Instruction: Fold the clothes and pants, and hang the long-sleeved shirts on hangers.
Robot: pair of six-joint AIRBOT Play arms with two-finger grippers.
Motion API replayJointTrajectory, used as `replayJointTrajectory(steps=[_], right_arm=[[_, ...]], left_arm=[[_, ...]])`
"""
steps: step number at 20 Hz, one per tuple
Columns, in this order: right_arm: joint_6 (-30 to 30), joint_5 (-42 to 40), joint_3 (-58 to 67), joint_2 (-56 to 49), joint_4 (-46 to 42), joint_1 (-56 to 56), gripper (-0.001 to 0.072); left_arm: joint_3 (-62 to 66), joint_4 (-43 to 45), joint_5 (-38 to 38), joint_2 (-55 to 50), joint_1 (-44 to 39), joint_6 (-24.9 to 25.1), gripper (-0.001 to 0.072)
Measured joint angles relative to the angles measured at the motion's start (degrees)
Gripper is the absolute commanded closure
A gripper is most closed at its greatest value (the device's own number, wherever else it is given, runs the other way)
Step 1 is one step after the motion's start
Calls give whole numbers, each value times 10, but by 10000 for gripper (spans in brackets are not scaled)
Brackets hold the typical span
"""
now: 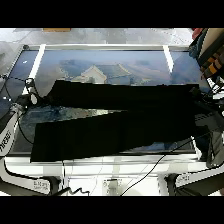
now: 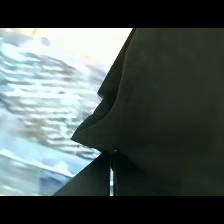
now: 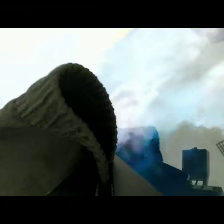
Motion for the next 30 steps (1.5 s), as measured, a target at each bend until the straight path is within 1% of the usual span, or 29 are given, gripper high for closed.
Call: replayJointTrajectory(steps=[1,2,3,4,6,10,12,13,14,16,17,19,22,24,25,26,27,28,30], right_arm=[[1,1,0,0,-1,-1,512],[2,3,0,0,-2,-1,223],[3,4,1,0,-3,-1,55],[3,9,1,0,-4,-2,46],[4,24,6,0,-8,-2,46],[5,85,30,19,-45,-2,49],[5,116,42,39,-82,-2,119],[5,127,46,50,-100,-2,120],[6,137,49,63,-121,-2,120],[6,153,53,85,-153,-2,120],[6,158,54,93,-163,-2,120],[6,171,55,103,-179,-2,120],[5,181,56,111,-191,-2,120],[6,183,56,113,-196,-2,120],[5,183,56,113,-197,-2,120],[5,183,56,113,-198,-2,120],[5,183,56,113,-198,-2,120],[5,183,56,112,-199,-2,120],[5,181,56,111,-200,-2,120]], left_arm=[[0,0,-9,-1,-1,-1,596],[0,0,-19,-1,-2,-2,212],[0,0,-26,-1,-2,-3,9],[0,1,-33,-1,-2,-4,-5],[0,1,-41,6,-3,-5,-2],[0,14,-59,49,-1,-5,0],[0,42,-90,79,8,-3,0],[0,55,-115,93,16,9,1],[0,59,-146,102,27,32,1],[0,34,-214,112,60,105,1],[0,-3,-248,112,82,149,1],[0,-82,-294,104,126,219,1],[-1,-164,-329,86,184,287,2],[-3,-190,-339,75,208,313,4],[-5,-200,-342,68,216,323,35],[-8,-208,-347,61,221,331,92],[-12,-212,-349,54,223,336,125],[-17,-217,-349,47,223,339,130],[-26,-223,-352,36,220,347,241]])
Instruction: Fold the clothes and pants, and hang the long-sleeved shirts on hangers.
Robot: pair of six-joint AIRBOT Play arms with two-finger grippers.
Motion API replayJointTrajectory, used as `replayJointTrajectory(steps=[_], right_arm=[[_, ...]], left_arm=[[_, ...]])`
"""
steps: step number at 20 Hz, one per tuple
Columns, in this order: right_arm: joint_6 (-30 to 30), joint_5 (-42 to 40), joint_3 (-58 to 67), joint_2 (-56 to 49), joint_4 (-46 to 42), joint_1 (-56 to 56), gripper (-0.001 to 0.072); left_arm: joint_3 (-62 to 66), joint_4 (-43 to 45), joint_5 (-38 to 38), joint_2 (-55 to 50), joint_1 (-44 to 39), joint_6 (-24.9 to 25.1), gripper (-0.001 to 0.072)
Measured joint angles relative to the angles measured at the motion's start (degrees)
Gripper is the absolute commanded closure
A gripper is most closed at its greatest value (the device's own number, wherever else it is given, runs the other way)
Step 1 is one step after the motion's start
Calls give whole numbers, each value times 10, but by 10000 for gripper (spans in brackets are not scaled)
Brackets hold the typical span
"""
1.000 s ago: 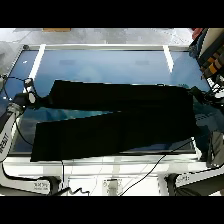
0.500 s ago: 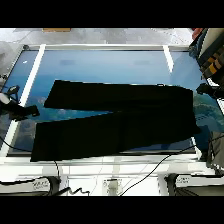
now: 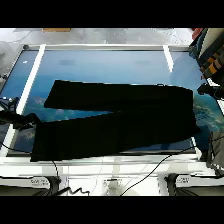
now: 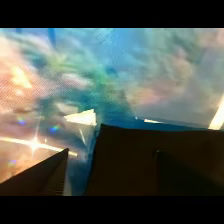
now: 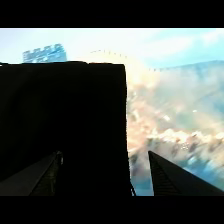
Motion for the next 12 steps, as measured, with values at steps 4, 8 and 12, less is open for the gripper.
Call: replayJointTrajectory(steps=[4,8,12], right_arm=[[0,-8,0,0,-1,0,120],[0,-10,0,0,-1,0,120],[0,-11,0,0,-1,0,120]], left_arm=[[-11,-16,-3,-18,-18,7,513],[-14,-28,-6,-26,-49,35,692],[7,-49,56,-30,-84,56,693]])
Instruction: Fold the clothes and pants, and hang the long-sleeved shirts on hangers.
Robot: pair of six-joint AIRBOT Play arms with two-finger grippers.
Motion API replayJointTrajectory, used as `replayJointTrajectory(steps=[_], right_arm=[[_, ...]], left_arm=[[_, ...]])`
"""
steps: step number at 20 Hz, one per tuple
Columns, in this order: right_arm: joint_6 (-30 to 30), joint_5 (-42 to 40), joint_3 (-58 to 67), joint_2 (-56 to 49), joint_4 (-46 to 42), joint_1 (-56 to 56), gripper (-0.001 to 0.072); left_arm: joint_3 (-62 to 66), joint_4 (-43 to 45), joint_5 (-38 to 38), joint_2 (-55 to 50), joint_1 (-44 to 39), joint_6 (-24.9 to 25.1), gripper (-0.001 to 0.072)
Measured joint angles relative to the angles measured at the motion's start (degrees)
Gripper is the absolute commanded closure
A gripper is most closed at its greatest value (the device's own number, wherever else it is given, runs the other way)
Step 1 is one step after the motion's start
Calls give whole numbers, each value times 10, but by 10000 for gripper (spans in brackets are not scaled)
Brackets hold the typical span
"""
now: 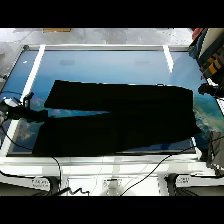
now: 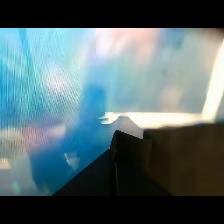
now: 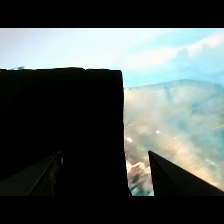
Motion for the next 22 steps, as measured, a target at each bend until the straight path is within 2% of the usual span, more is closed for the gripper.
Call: replayJointTrajectory(steps=[8,9,11,12,13,14,17,19,21,22], right_arm=[[0,1,0,0,0,0,120],[0,1,0,0,0,0,118],[0,3,0,0,0,0,118],[0,6,0,0,0,0,119],[0,10,0,0,0,0,121],[0,15,0,1,0,0,167],[1,38,0,16,-2,0,457],[1,57,0,38,-11,0,680],[3,82,0,70,-27,0,684],[5,101,1,89,-40,0,684]], left_arm=[[60,-13,184,-3,-59,8,680],[61,-14,198,-5,-63,9,540],[64,-16,219,-7,-69,9,125],[64,-16,225,-7,-71,9,95],[64,-16,229,-7,-72,5,95],[65,-17,230,-6,-73,-1,96],[66,-15,214,13,-72,-22,95],[66,-4,192,41,-68,-26,119],[66,22,161,80,-60,-29,343],[66,39,142,101,-56,-31,420]])
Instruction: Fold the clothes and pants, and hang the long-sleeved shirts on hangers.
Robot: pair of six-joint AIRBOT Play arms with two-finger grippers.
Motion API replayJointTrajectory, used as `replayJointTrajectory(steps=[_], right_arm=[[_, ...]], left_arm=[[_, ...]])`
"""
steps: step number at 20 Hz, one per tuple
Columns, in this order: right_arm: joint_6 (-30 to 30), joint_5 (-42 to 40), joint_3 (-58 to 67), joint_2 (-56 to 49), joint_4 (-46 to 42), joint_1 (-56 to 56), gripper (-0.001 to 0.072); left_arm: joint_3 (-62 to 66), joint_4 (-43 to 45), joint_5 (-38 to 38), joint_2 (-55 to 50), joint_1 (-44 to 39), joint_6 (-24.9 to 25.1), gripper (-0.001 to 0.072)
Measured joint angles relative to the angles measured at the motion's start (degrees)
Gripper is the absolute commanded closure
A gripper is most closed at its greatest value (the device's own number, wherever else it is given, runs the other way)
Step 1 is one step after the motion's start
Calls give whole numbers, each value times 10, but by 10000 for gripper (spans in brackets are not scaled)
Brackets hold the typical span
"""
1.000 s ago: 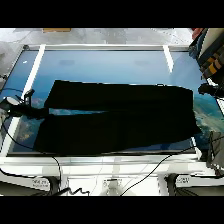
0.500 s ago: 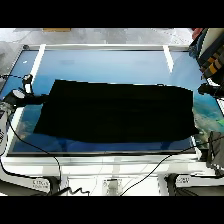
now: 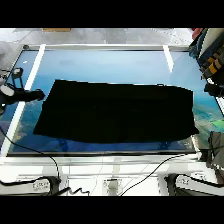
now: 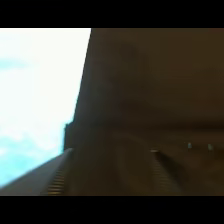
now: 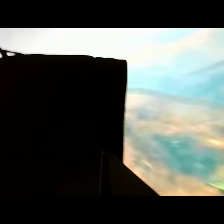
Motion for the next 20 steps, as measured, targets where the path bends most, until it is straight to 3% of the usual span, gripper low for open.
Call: replayJointTrajectory(steps=[2,3,8,12,13,14,15,20], right_arm=[[13,47,-1,36,-27,-4,685],[20,77,-4,52,-39,-11,685],[33,205,-94,161,-62,-110,686],[23,201,-253,263,13,-215,674],[19,187,-297,283,44,-233,526],[16,171,-337,297,68,-246,248],[14,150,-376,308,97,-256,121],[57,49,-496,303,188,-276,118]], left_arm=[[0,40,-45,45,9,-2,641],[0,59,-72,67,14,-2,691],[-8,100,-150,136,38,-4,691],[-36,75,-169,144,45,-3,691],[-47,64,-172,144,45,-3,690],[-59,56,-172,143,46,-3,690],[-72,51,-174,142,46,-3,690],[-120,36,-177,130,47,-6,690]])
